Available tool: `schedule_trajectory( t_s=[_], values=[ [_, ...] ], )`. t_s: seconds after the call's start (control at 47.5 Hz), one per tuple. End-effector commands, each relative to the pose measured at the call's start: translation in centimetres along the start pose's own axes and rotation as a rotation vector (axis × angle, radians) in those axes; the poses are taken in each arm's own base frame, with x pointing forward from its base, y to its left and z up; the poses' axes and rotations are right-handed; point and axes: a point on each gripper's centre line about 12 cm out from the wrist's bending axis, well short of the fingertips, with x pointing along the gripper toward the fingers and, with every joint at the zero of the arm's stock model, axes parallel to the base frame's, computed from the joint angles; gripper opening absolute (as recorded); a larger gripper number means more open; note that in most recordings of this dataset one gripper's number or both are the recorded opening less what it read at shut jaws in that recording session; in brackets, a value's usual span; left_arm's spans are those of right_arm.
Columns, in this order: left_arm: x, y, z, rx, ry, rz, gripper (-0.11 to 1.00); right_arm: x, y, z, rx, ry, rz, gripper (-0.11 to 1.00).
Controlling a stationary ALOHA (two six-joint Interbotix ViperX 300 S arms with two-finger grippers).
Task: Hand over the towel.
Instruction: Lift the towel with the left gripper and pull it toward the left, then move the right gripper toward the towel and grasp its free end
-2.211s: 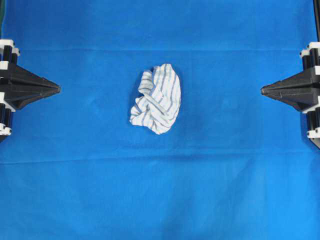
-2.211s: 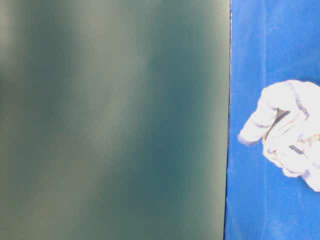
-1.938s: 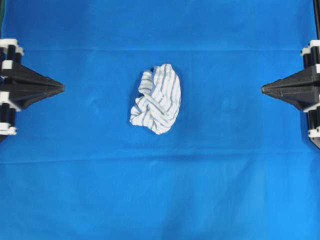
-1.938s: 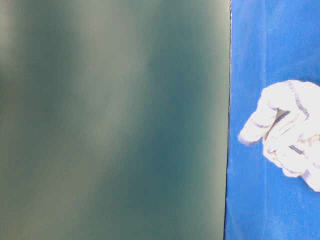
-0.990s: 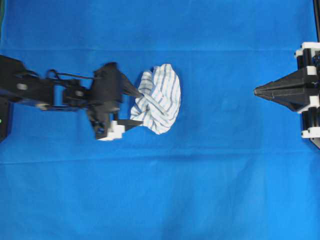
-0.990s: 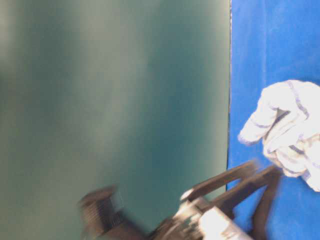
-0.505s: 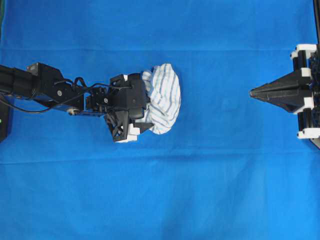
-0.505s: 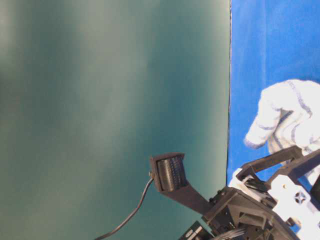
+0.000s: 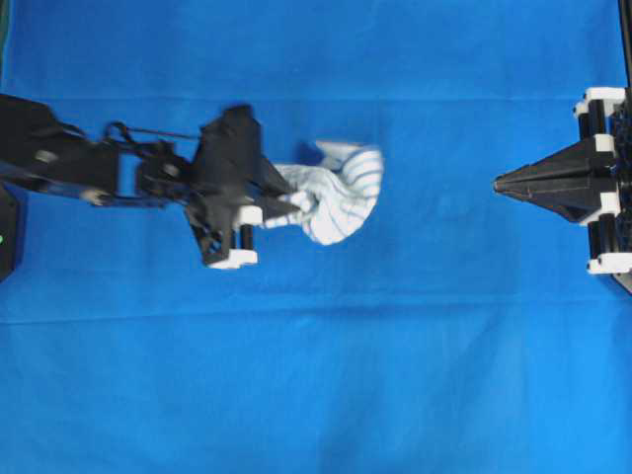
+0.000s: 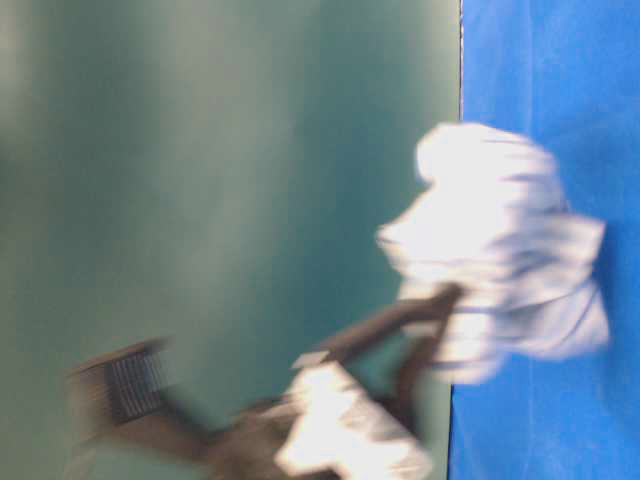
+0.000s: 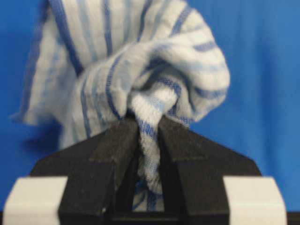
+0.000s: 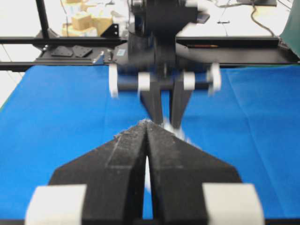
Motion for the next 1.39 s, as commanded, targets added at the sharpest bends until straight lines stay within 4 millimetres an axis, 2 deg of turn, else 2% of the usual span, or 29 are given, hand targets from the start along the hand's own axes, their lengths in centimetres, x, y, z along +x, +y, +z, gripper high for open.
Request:
schedule_trajectory(
  t_s=[0.0,0.105,0.232,0.379,0.885,1.074,1.369],
  values=[
    [-3.0,0.2,3.9,-0.001,-0.132,0.006,0.08,0.2,0.0,0.9,0.000,-0.023,-0.002,0.00],
    [-6.4,0.5,7.1,-0.003,-0.256,0.015,0.08,0.2,0.0,1.0,-0.005,-0.028,0.000,0.00],
    [-9.8,0.7,9.9,0.027,-0.388,0.026,0.08,0.3,0.0,1.0,-0.009,-0.028,-0.002,0.00],
    [-12.1,0.3,11.4,0.049,-0.509,0.024,0.08,0.3,0.0,0.9,-0.009,-0.025,-0.002,0.00],
    [-11.9,0.3,11.6,0.037,-0.518,0.020,0.08,1.0,0.0,1.0,-0.005,-0.021,-0.002,0.00],
    [-11.8,0.3,11.4,0.037,-0.506,0.019,0.08,2.6,-0.3,1.8,-0.006,-0.008,-0.012,0.00],
    [-11.7,0.3,11.4,0.037,-0.501,0.019,0.08,6.5,-1.7,3.1,-0.026,0.007,-0.060,0.01]
  ],
)
